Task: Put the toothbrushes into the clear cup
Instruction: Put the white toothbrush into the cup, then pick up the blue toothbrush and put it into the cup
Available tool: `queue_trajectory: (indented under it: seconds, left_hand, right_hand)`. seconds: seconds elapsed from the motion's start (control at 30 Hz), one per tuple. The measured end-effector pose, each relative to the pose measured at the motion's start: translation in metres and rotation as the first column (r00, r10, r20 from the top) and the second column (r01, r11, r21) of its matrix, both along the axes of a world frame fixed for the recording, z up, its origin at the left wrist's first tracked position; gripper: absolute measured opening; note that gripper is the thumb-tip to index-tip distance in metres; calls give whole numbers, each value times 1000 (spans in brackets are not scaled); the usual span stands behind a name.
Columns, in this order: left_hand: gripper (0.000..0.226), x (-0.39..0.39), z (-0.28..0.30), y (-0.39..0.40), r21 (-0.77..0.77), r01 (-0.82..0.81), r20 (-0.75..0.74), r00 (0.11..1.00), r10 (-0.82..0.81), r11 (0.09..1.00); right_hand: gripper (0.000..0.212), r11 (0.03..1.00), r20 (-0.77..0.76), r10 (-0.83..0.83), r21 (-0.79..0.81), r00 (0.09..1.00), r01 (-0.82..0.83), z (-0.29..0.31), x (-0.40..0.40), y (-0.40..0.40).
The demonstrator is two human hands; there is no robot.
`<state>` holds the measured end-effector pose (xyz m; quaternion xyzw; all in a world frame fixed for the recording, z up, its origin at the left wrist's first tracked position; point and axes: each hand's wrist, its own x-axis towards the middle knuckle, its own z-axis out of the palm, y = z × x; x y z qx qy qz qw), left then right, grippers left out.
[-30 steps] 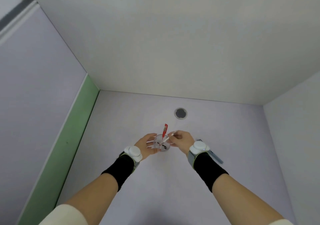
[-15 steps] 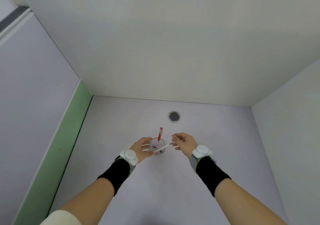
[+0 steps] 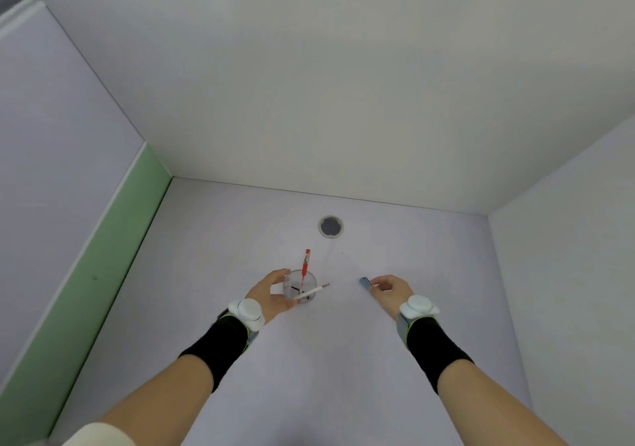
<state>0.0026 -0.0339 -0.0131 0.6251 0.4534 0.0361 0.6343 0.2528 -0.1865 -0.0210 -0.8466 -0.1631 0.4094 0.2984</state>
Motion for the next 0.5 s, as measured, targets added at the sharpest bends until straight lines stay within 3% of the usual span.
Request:
queue_trajectory:
  seconds: [0.23, 0.5]
  left_hand:
    - [66, 6, 2, -12, -4, -94, -3, 996, 94, 996]
    - [59, 4, -5, -7, -4, -129, -20, 991, 129, 992]
  right_hand:
    - [40, 950, 64, 240, -223, 969, -220, -4, 14, 2]
    - [30, 849, 158, 426, -411, 891, -333, -9, 9, 23]
